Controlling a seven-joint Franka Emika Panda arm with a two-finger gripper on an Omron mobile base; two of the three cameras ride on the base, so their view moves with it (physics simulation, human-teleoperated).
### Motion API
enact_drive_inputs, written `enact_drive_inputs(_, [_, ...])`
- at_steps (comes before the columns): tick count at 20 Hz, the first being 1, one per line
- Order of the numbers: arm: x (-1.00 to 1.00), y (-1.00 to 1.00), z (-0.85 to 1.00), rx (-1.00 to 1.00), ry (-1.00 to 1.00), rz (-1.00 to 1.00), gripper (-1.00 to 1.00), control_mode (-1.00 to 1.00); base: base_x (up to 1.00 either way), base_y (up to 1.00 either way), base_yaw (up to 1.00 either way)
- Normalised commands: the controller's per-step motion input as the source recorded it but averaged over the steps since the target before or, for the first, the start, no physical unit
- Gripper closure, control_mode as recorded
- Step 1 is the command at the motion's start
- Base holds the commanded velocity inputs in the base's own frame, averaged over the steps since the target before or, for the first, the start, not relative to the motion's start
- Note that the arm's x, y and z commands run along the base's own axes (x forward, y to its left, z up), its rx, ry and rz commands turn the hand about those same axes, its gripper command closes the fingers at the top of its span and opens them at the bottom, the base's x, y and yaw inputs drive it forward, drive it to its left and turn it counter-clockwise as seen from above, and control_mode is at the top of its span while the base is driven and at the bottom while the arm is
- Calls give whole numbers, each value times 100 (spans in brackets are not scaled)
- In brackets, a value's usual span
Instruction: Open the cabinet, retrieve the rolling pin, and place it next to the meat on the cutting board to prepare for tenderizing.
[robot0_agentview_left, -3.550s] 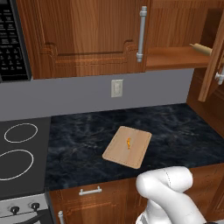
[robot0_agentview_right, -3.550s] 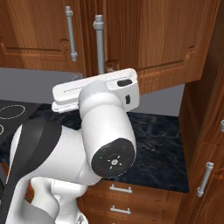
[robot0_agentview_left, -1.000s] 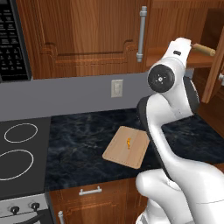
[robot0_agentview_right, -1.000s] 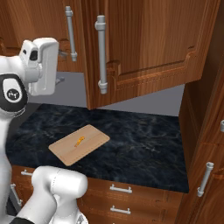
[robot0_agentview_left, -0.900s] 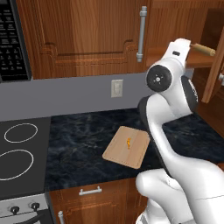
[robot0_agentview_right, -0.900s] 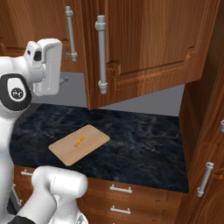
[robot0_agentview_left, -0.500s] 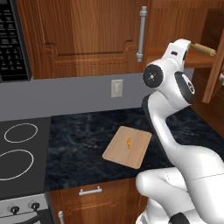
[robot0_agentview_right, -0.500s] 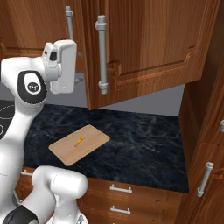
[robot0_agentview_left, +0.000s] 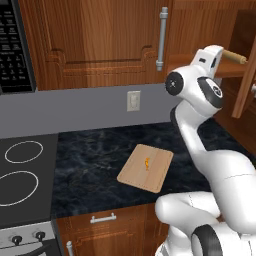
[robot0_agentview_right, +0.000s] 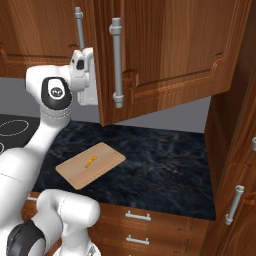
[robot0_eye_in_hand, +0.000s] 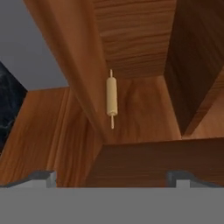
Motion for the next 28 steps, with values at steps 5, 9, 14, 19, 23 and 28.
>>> enact_drive_inputs(5, [2, -48, -1, 0, 0, -12, -100, -100, 0, 0, 0])
enact_drive_inputs(9, [-8, -59, -1, 0, 0, -11, -100, -100, 0, 0, 0])
enact_drive_inputs(14, [-41, -74, -4, 0, 0, -12, -100, -100, 0, 0, 0])
enact_drive_inputs(19, [-54, -89, -4, 1, 0, -12, -100, -100, 0, 0, 0])
enact_drive_inputs(23, [-56, -98, -5, 2, 0, -11, -100, -100, 0, 0, 0])
enact_drive_inputs(28, [-36, -100, -1, 2, 0, -10, -100, -100, 0, 0, 0])
